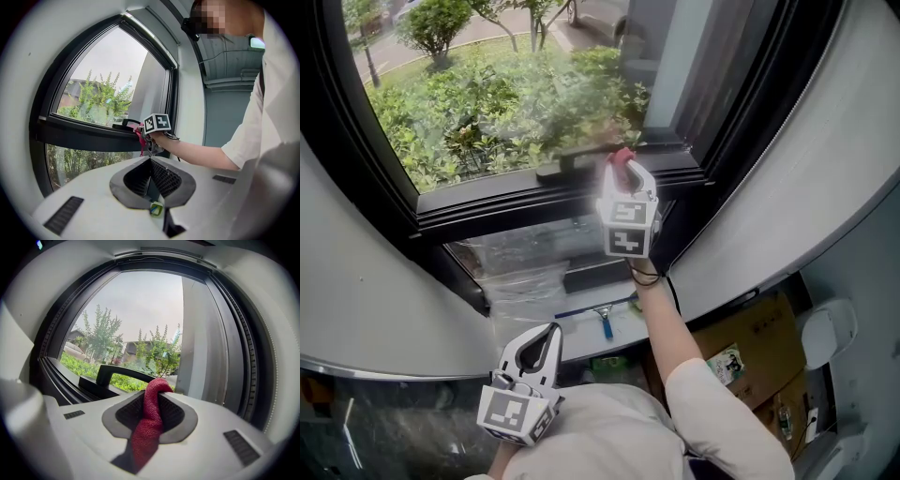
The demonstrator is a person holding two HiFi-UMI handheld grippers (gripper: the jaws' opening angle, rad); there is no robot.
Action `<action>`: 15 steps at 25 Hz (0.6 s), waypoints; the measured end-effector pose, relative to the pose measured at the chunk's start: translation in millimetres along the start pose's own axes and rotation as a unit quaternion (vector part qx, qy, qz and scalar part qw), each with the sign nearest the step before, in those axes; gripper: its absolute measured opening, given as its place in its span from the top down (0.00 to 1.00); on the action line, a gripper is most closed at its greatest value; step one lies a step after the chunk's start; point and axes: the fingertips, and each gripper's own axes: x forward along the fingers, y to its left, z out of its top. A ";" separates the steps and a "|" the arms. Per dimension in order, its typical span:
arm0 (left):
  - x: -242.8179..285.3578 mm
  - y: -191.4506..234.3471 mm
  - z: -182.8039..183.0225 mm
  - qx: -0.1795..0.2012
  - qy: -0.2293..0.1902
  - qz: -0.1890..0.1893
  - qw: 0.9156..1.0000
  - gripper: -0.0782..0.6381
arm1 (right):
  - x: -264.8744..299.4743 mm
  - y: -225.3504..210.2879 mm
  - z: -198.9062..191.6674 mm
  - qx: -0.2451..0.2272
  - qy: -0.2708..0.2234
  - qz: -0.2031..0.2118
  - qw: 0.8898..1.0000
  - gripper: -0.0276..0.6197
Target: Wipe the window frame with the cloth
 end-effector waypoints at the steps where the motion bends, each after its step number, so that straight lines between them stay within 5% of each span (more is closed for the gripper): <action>1: 0.2 0.6 -0.2 0.000 0.000 0.000 1.000 0.88 | -0.1 0.8 0.1 -0.001 0.000 -0.001 1.000 0.82; 15: 8.1 -3.3 1.2 0.000 -0.002 0.001 1.000 0.88 | -5.1 29.6 2.8 -0.034 -0.019 0.032 0.999 0.82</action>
